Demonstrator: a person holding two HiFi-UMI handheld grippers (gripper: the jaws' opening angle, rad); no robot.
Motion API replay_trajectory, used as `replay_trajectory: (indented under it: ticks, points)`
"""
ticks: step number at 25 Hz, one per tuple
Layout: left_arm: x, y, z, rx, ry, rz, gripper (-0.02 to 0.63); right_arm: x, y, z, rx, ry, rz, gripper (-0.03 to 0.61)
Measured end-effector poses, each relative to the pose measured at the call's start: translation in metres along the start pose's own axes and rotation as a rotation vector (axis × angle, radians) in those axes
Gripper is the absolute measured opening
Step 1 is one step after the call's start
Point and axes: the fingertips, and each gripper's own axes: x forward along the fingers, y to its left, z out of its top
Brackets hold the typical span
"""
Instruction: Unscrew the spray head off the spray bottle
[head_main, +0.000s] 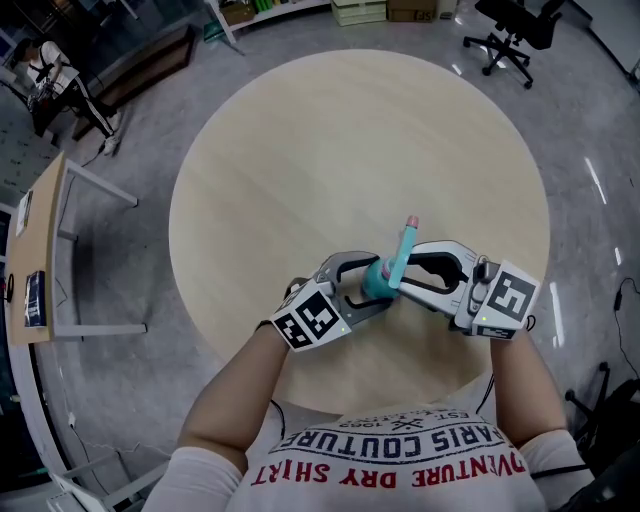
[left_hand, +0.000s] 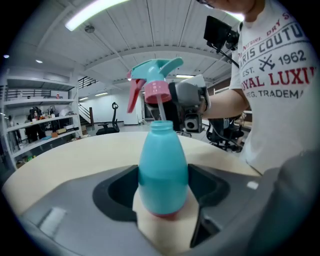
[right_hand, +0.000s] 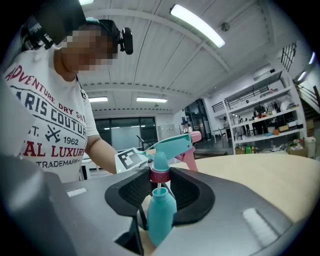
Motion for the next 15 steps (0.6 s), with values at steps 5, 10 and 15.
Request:
replay_trajectory:
  ticks: [5,10,15]
  points:
    - [-0.002,-0.002,-0.002,-0.018,0.01,0.045,0.308,-0.016,-0.001,0.024,-0.011,-0.055,-0.034,0.127]
    - [0.003,-0.005,0.004,-0.045,0.018,0.09,0.31,-0.046,0.004,0.06,0.008,-0.164,-0.044,0.129]
    - [-0.017,0.0,-0.009,-0.078,-0.003,0.132,0.31,-0.048,0.015,0.092,0.003,-0.246,-0.087,0.129]
